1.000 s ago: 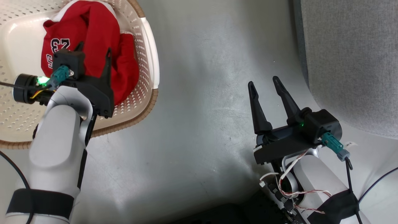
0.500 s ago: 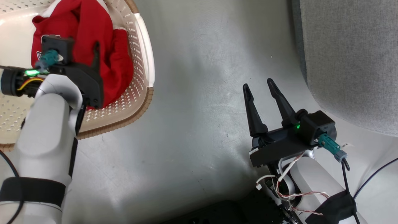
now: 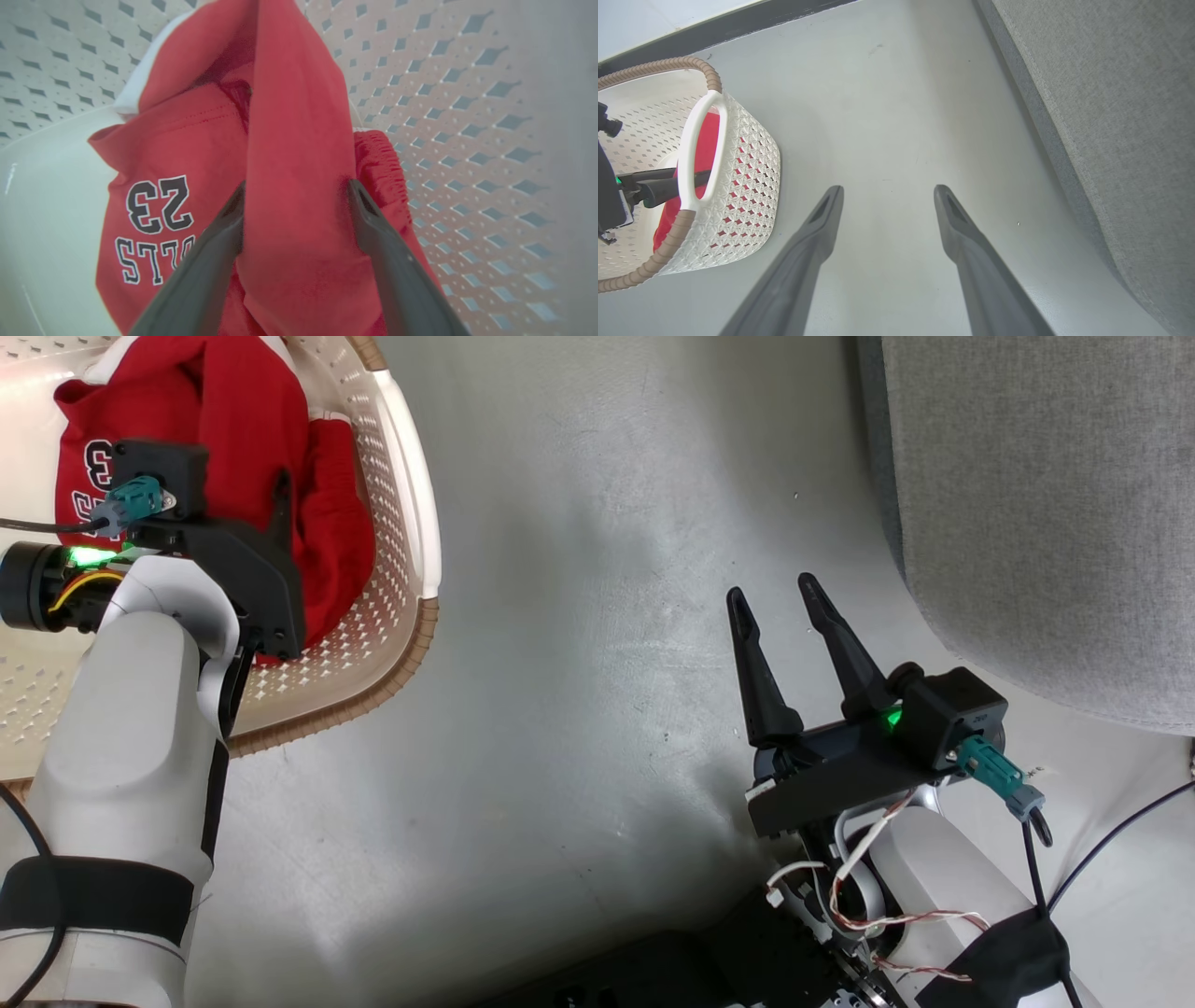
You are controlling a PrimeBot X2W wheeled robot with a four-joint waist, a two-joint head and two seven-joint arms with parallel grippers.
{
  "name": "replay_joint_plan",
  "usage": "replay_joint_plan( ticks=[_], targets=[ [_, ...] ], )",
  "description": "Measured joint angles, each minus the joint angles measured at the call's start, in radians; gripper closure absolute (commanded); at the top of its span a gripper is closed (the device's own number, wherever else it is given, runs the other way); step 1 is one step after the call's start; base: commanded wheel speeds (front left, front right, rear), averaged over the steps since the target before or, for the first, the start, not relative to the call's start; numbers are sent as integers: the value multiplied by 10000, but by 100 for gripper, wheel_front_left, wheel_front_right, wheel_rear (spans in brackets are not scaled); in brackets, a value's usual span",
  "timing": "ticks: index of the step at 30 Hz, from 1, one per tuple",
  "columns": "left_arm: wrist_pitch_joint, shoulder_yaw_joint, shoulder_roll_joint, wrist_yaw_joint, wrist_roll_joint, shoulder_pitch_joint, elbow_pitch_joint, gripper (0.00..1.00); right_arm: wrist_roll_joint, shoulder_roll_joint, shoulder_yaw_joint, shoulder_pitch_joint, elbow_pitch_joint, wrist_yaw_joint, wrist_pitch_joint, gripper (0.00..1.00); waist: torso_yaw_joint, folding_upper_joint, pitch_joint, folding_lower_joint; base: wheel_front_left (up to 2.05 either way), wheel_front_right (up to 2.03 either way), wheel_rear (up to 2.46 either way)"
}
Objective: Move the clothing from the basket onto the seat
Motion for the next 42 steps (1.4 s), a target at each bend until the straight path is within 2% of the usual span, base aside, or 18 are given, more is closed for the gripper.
replay_joint_plan(
  ticks=[3,4,6,7,28,42],
  targets=[
    [25,-8,-13,-8,-6,-15,92,0,10,2,0,0,2,0,0,0,-30,0,1,0,0,0,0],
    [25,-15,-13,-10,-6,-23,130,17,38,2,2,-1,4,0,0,0,-37,0,-4,0,0,0,0],
    [19,-13,-8,-12,-10,-23,203,93,73,4,0,-5,8,0,0,0,-47,0,-20,0,0,0,0],
    [6,-15,-6,-12,-10,-23,222,100,73,4,-2,-8,8,0,0,0,-49,0,-31,0,0,0,0],
    [-1137,-349,-491,-174,-318,169,579,100,-207,17,-610,-183,564,0,0,0,369,0,-1010,0,0,0,0],
    [-2128,-732,-499,-194,-318,755,639,100,-633,15,-943,-192,1014,0,0,0,824,0,-2134,-1,0,0,0]
  ],
)
